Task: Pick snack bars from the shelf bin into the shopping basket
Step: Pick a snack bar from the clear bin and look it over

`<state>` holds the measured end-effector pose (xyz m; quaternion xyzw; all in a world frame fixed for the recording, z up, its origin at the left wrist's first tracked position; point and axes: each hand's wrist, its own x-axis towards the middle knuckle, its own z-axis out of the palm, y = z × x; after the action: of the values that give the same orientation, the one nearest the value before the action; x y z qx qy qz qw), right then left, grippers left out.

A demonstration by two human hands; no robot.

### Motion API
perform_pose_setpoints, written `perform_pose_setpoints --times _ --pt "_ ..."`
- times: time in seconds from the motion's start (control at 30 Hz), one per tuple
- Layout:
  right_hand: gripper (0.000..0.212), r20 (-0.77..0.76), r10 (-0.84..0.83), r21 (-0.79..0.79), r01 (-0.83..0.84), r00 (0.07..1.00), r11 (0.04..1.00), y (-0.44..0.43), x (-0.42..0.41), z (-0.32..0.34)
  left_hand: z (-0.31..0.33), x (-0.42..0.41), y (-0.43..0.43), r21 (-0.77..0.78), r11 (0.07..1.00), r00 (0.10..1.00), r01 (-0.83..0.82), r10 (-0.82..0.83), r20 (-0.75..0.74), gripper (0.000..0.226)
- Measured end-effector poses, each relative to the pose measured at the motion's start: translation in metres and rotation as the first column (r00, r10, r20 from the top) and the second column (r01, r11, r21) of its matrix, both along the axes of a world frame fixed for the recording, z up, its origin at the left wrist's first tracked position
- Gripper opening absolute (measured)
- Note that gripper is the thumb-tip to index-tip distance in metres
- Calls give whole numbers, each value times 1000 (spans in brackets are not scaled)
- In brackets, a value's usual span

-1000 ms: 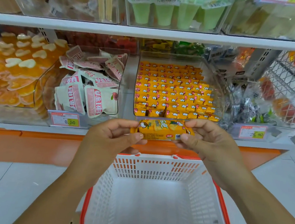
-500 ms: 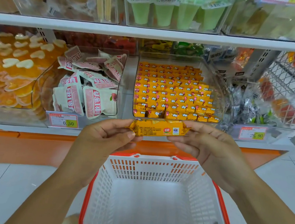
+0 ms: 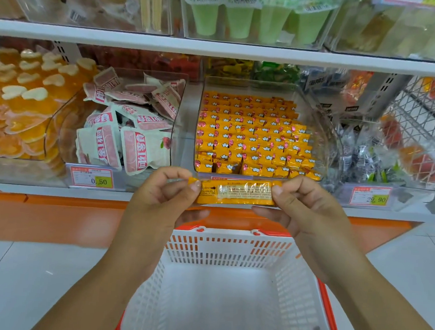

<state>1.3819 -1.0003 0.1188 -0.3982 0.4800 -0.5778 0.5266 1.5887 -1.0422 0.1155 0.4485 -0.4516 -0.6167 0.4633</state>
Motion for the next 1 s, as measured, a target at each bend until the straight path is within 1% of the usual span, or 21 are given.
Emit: perform_pose_setpoints --times 0.07,0.1,0.17,0.23,0.3,0.37,0.4,0.47,0.57,0.6,0.63,0.7,0.73,0.77,0.8,0.83,0.9,0.93,1.0 --pt "31 -21 -20 -12 19 1000 1000 1 0 -2 0 -2 1 -25 998 997 -60 61 39 18" --pt "29 -36 -27 -21 26 999 999 0 1 -4 -1 -3 1 -37 995 993 -91 94 70 12" --pt "18 -73 -62 -13 61 995 998 0 1 -7 -2 -7 2 -39 991 982 -131 135 129 12" --pt "18 -83 -115 37 118 990 992 -2 0 -11 -3 -11 2 -26 994 983 -103 106 151 14" --pt "24 -70 -147 86 152 987 985 -4 1 -11 -2 -13 -1 -20 1000 985 -11 15 173 20" --pt "30 -53 -148 104 153 988 983 -7 2 -11 -3 -14 -6 -13 999 978 45 -41 205 28" --pt "35 -42 -143 105 146 989 984 -8 1 -12 -5 -15 -9 -10 999 976 52 -48 213 28" --pt "45 -20 -121 95 122 992 988 -10 0 -13 -6 -16 -15 4 998 973 56 -56 226 22" --pt "63 -38 -99 61 102 994 993 -14 -4 -17 -7 -20 -23 11 997 959 76 -76 275 15" --pt "64 -48 -106 54 109 993 993 -15 -5 -18 -7 -22 -25 3 996 950 84 -81 303 13" --pt "60 -67 -116 45 119 991 992 -16 -6 -18 -8 -24 -28 -11 995 933 95 -86 349 12" --pt "51 -150 -104 35 111 983 993 -19 -7 -17 -13 -28 -33 -60 988 873 143 -97 478 12" --pt "48 -202 -97 35 106 974 994 -21 -7 -15 -16 -29 -37 -98 979 827 177 -94 555 13" --pt "46 -251 -96 24 106 963 994 -24 -8 -13 -21 -31 -40 -145 966 763 216 -74 642 18" --pt "42 -292 -113 2 119 950 993 -27 -9 -11 -26 -32 -44 -218 942 688 256 -19 726 27" --pt "37 -324 -137 -27 135 936 990 -30 -11 -7 -31 -34 -48 -313 903 617 293 72 784 35" --pt "29 -376 -179 -94 154 909 984 -40 -16 1 -39 -38 -52 -447 808 494 384 230 839 45" --pt "28 -402 -196 -124 159 895 979 -45 -19 5 -42 -40 -53 -483 765 453 427 281 846 48" --pt "29 -451 -219 -170 158 866 973 -57 -26 11 -51 -41 -54 -506 700 396 505 334 856 50"
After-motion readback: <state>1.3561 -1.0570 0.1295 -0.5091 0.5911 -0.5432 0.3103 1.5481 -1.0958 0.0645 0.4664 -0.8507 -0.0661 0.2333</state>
